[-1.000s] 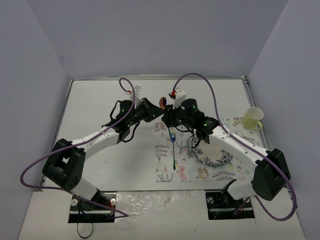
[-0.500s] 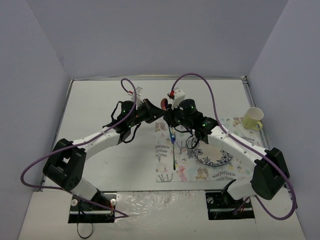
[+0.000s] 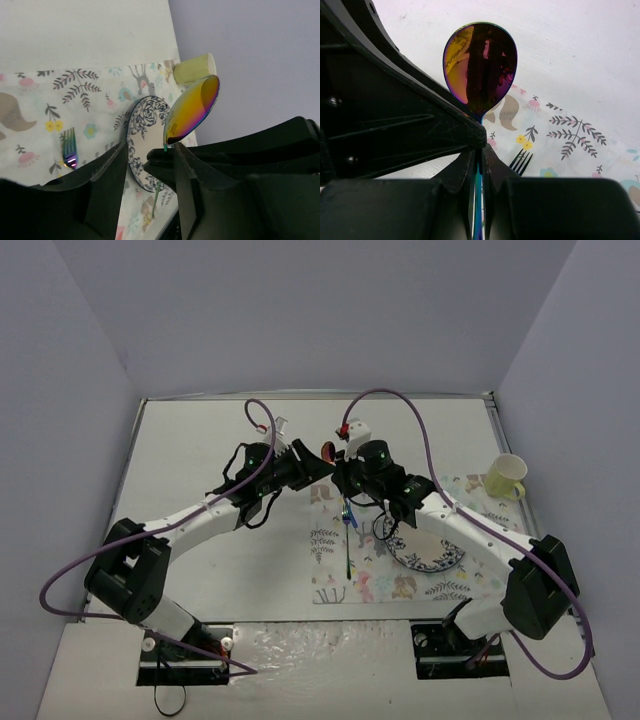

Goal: Set the dinner table for one person

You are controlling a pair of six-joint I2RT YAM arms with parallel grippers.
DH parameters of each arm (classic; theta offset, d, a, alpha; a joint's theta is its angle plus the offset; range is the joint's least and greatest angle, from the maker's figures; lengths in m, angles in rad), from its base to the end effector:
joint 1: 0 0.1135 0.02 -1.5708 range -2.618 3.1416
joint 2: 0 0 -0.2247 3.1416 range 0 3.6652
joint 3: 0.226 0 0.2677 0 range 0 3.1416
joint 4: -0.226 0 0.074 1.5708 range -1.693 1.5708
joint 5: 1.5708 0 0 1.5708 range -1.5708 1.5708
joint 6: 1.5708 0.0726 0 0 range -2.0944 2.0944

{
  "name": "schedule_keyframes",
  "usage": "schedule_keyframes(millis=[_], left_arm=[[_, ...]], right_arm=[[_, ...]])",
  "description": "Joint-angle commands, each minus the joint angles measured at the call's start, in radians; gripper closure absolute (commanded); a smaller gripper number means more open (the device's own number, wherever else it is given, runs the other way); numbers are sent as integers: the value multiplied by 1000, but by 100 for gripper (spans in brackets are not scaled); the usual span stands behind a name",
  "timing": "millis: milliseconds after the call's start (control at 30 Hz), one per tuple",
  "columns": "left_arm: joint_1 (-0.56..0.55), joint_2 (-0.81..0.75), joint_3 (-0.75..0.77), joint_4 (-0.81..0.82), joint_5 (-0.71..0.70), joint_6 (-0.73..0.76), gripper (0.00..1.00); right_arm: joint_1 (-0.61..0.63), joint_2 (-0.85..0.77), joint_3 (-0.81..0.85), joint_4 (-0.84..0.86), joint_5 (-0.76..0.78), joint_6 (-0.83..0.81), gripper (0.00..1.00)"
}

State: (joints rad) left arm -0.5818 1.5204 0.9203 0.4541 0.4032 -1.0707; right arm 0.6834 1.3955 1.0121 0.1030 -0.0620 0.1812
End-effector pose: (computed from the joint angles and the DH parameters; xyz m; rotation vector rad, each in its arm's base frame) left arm 0.3162 -0.2420 0.2196 -0.1377 1.9717 -1.5059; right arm 0.2964 0.2472 0.2523 -0.5156 1.8314 0.6533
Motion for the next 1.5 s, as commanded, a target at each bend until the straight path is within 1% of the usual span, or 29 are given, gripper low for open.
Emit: schedule_keyframes(millis=[0,33,67,133,233,333,433,467,500,567,633,767,800,833,933,1000,1067,1133,1233,1333,1467], left_arm=[[-6,-108,51,-71,-47,94,53],[-6,-119,53,-86,-56,105,48],[-6,-131,55,-100,-65,115,47],[-6,-169,61,-163,-91,143,38],[-4,-226,74,-239,-130,194,31],[-2,-281,88,-320,-169,237,26],[3,-339,142,-524,-239,335,22],[4,-352,150,-553,-248,363,21],[8,-368,166,-604,-270,399,20],[18,-402,218,-776,-346,485,18],[36,-439,250,-907,-392,550,16],[103,-517,250,-1026,-381,648,12],[120,-533,246,-1050,-375,666,12],[145,-554,239,-1064,-368,681,11],[195,-592,200,-1073,-335,720,10],[220,-619,172,-1066,-331,740,9],[227,-635,141,-1061,-342,751,8],[230,-644,122,-1054,-345,761,6],[240,-658,81,-1039,-368,770,3],[260,-656,69,-1047,-346,776,3],[262,-667,55,-1054,-351,776,3]], right_arm=[[8,-63,-12,40,44,1,100],[7,-68,-18,37,48,1,100],[7,-71,-27,35,51,-1,100],[4,-84,-53,31,58,-7,100],[-9,-101,-75,9,63,-20,100],[-33,-110,-88,-19,89,-36,100],[-83,-125,-86,-86,82,-68,100],[-98,-131,-86,-94,80,-72,100],[-130,-145,-82,-112,78,-78,100],[-211,-179,-69,-173,70,-97,100],[-279,-213,-49,-224,51,-130,100],[-377,-250,-3,-306,77,-225,100],[-433,-253,8,-325,48,-245,100],[-486,-252,19,-352,15,-263,100],[-578,-246,57,-406,-15,-342,100],[-661,-241,70,-445,-37,-400,100],[-708,-249,56,-456,-29,-454,100],[-725,-251,35,-466,-24,-507,100],[-753,-264,-38,-465,-41,-577,100],[-782,-282,-119,-446,-85,-625,100],[-881,-310,-212,-394,-119,-657,100]])
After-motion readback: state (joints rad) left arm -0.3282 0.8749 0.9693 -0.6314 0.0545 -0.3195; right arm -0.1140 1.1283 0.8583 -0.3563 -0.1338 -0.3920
